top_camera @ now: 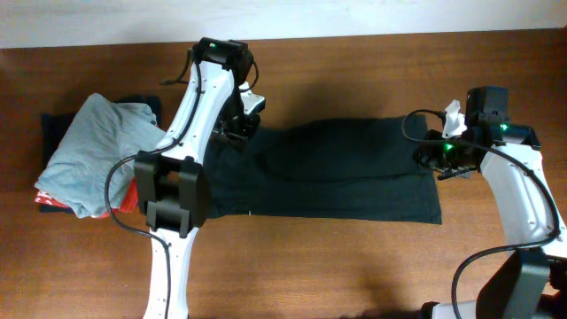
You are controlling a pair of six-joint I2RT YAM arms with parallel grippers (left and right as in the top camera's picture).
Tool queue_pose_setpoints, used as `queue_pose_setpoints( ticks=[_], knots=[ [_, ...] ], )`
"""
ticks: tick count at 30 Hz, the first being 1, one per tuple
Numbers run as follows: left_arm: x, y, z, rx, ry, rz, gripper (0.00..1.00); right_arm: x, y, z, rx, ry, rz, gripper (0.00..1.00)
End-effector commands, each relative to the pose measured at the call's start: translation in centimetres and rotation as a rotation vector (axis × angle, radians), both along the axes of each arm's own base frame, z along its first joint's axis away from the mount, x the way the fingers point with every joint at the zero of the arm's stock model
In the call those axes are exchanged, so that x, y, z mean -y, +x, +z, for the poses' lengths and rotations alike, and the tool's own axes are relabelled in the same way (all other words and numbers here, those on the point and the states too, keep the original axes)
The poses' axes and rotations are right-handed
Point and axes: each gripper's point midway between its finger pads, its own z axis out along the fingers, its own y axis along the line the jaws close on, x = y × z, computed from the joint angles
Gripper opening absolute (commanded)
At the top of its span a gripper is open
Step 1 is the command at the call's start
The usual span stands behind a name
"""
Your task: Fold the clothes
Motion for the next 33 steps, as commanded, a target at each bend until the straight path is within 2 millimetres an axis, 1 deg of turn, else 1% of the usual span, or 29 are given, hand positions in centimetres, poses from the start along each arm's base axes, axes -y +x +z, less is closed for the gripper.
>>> queue_pose_setpoints(
  ticks=[1,3,4,5,6,8,9,10,11,12,13,15,17,19,22,26,30,33],
  knots=[
    [-1.0,-0.3,8.0,0.202,0.000,0.056,0.14,0.1,0.2,0.0,0.003,-0.010,0.004,0.37],
    [-1.5,-1.5,10.8,0.264,0.008,0.079,0.15,0.0,0.1,0.0,-0.003,-0.009,0.004,0.37],
    [-2.3,-2.4,12.1,0.294,0.031,0.104,0.17,0.0,0.0,0.0,-0.007,-0.008,0.004,0.37],
    [-2.9,-3.2,12.8,0.309,0.051,0.122,0.18,0.0,-0.1,-0.1,-0.010,-0.007,0.004,0.37],
    [-4.4,-4.8,13.7,0.332,0.110,0.177,0.22,0.0,-0.2,-0.1,-0.015,-0.007,0.004,0.37],
    [-6.0,-5.7,13.5,0.376,0.173,0.239,0.27,0.0,-0.2,-0.1,-0.016,-0.006,0.004,0.36],
    [-5.9,-5.2,12.5,0.421,0.151,0.250,0.32,0.0,-0.2,-0.1,-0.015,-0.006,0.003,0.37],
    [-5.6,-4.9,12.0,0.440,0.133,0.253,0.35,0.0,-0.2,-0.1,-0.015,-0.006,0.003,0.36],
    [-5.1,-4.1,11.1,0.469,0.100,0.251,0.40,0.0,-0.2,-0.1,-0.015,-0.006,0.003,0.37],
    [-4.2,-3.1,9.6,0.498,0.055,0.232,0.48,0.0,-0.2,-0.1,-0.014,-0.006,0.003,0.37],
    [-3.6,-2.4,8.5,0.517,0.020,0.207,0.51,0.0,-0.2,-0.1,-0.015,-0.005,0.000,0.37],
    [-2.2,-0.7,5.7,0.543,-0.057,0.148,0.55,0.0,-0.2,-0.1,-0.015,-0.005,0.000,0.37],
    [-1.3,0.5,3.2,0.556,-0.114,0.072,0.59,0.0,-0.2,-0.1,-0.016,-0.004,0.000,0.37],
    [-1.2,1.6,0.9,0.559,-0.123,0.037,0.61,0.0,-0.2,-0.1,-0.016,-0.004,0.000,0.36],
    [-1.2,3.0,-1.6,0.557,-0.116,0.010,0.62,0.0,-0.2,-0.1,-0.015,-0.004,0.000,0.37],
    [-0.8,4.4,-4.0,0.565,-0.117,-0.002,0.62,0.0,-0.2,-0.1,-0.016,-0.004,0.000,0.37],
    [-0.5,5.5,-4.9,0.588,-0.124,-0.002,0.62,0.0,-0.2,-0.1,-0.016,-0.004,0.000,0.36],
    [-0.1,5.3,-5.7,0.570,-0.146,-0.030,0.62,0.0,-0.2,-0.1,-0.016,-0.004,0.000,0.37]
  ],
)
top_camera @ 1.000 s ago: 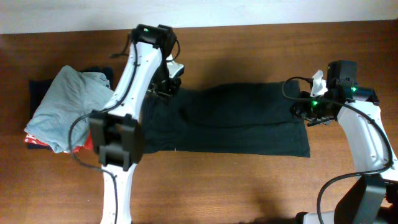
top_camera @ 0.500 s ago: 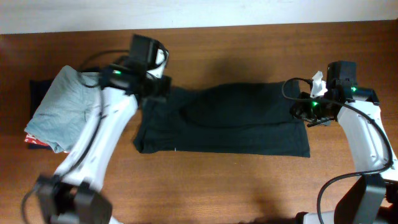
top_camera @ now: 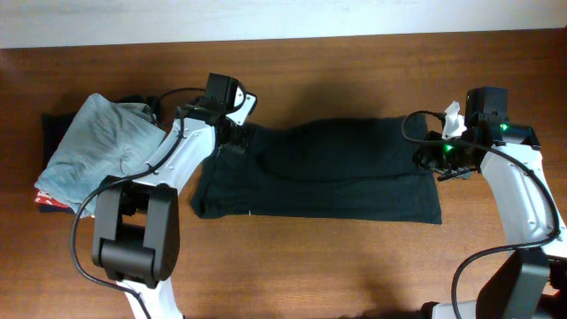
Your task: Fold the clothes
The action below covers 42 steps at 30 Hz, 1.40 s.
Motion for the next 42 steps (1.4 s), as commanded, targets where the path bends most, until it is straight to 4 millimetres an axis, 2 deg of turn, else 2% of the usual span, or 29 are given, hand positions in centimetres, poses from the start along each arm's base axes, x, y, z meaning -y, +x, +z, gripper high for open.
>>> queue_pose_setpoints(
  ticks=[1,5,10,16,21,27,28,33,42],
  knots=[
    [0.8,-0.1,-1.3,-0.027,-0.020,-0.064,0.62,0.1,0.2,0.0,0.001,-0.008,0.000,0.36],
    [0.8,-0.1,-2.8,-0.046,-0.016,-0.067,0.61,0.1,0.2,0.0,0.000,-0.008,0.000,0.37],
    [1.1,0.5,-2.6,-0.019,-0.027,-0.070,0.61,0.1,0.2,0.0,0.000,-0.008,0.000,0.37],
    [2.0,0.1,-3.0,-0.039,-0.073,-0.103,0.60,0.1,0.2,0.0,0.000,-0.008,0.000,0.36],
    [2.7,-0.5,-3.3,-0.072,-0.116,-0.122,0.47,0.0,0.1,0.0,-0.004,-0.007,0.000,0.36],
    [2.7,-0.9,-3.4,-0.089,-0.115,-0.121,0.19,0.0,0.0,0.0,-0.007,-0.006,0.000,0.36],
    [2.7,-1.0,-3.4,-0.093,-0.114,-0.121,0.17,0.0,0.0,0.0,-0.007,-0.006,0.000,0.36],
    [2.6,-1.1,-2.3,-0.120,-0.108,-0.119,0.10,0.0,0.0,0.0,-0.007,-0.007,0.000,0.36],
    [2.5,-1.5,1.5,-0.191,-0.091,-0.114,0.09,0.0,0.0,0.0,-0.007,-0.007,0.000,0.36]
  ],
)
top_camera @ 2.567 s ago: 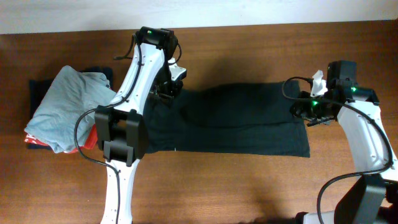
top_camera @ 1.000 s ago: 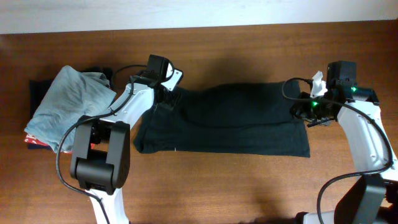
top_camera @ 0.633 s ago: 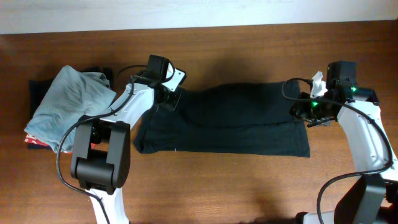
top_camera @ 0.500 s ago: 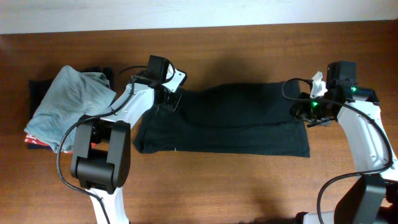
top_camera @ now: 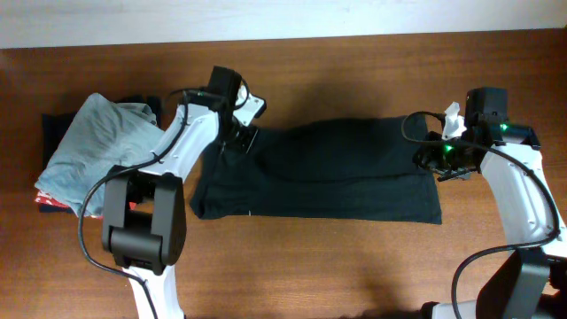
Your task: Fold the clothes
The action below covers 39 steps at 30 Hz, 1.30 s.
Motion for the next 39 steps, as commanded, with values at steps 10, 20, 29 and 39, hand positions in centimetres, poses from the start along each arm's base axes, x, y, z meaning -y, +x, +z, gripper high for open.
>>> queue_pose_setpoints(
  ticks=[10,20,29,39],
  knots=[
    [-0.3,-2.1,0.7,-0.107,0.013,-0.008,0.09,0.1,0.3,0.1,0.005,-0.009,0.001,0.36],
    [0.3,-4.6,0.8,-0.218,-0.032,-0.017,0.09,0.1,0.3,0.1,0.005,-0.009,0.001,0.36],
    [-0.1,-6.0,0.8,-0.276,-0.017,-0.014,0.09,0.1,0.4,0.1,0.009,-0.010,0.001,0.37],
    [-3.8,-1.3,0.3,-0.108,0.127,0.166,0.27,0.1,0.4,0.1,0.009,-0.010,0.001,0.37]
  ],
)
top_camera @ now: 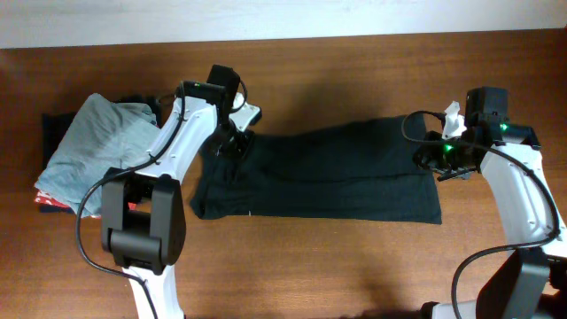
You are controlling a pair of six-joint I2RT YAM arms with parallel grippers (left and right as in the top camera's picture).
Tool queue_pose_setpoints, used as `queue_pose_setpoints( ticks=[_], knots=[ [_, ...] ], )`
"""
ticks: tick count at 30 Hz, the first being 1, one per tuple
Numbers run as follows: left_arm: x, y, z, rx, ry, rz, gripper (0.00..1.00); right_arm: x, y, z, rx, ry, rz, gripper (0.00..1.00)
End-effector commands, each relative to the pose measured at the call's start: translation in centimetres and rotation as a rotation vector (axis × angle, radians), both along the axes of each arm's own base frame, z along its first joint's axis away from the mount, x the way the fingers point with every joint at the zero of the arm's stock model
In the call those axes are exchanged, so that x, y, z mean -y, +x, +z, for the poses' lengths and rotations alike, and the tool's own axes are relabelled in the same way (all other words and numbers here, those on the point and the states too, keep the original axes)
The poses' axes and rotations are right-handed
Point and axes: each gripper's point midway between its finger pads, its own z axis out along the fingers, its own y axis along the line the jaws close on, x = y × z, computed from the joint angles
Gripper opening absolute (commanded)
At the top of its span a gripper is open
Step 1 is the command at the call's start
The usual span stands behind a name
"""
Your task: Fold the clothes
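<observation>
A dark garment (328, 173) lies spread flat across the middle of the table, long side running left to right. My left gripper (236, 143) is down on its upper left corner, and the cloth there is bunched under the fingers, which appear shut on it. At the garment's right edge, near the upper right corner, my right gripper (429, 158) sits low and seems shut on the cloth. Both pairs of fingertips are mostly hidden under the wrists.
A pile of clothes stands at the left: a grey-blue garment (93, 151) on top, a dark piece (55, 124) and something red (44, 200) beneath. The brown table (310, 266) meets a white wall at the back.
My left gripper has shifted a little down and to the left on the garment's upper left corner. The garment's top edge, humped before, now runs straighter. My right gripper has not moved.
My left gripper was first at the garment's upper left corner with the arm lying over the cloth. Then the arm had swung to the left side, gripper just off the corner. It then returned onto the corner and now sits lower. The right gripper stayed at the right edge throughout.
</observation>
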Motion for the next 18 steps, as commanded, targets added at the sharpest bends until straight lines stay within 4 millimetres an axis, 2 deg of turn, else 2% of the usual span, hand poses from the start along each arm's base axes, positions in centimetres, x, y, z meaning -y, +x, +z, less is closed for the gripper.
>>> queue_pose_setpoints(
  ticks=[1,3,5,9,12,18],
  knots=[
    [-2.4,2.5,-0.2,0.070,0.072,0.117,0.31,0.0,0.2,0.1,0.002,-0.008,0.000,0.37],
    [-2.9,3.7,-0.3,0.111,0.060,0.134,0.40,0.1,0.2,0.1,0.001,-0.008,0.000,0.36],
    [-2.9,4.6,-0.7,0.132,0.044,0.143,0.42,0.1,0.3,0.1,0.005,-0.009,0.000,0.37],
    [-0.7,4.9,-1.2,0.128,-0.065,0.072,0.41,0.2,1.0,0.3,0.038,-0.016,0.000,0.45],
    [0.4,4.6,-1.2,0.128,-0.081,0.035,0.41,0.4,2.3,0.7,0.086,-0.019,-0.014,0.47],
    [1.7,4.2,-1.2,0.127,-0.082,0.007,0.40,1.1,6.2,0.7,0.212,-0.028,-0.023,0.47]
  ],
)
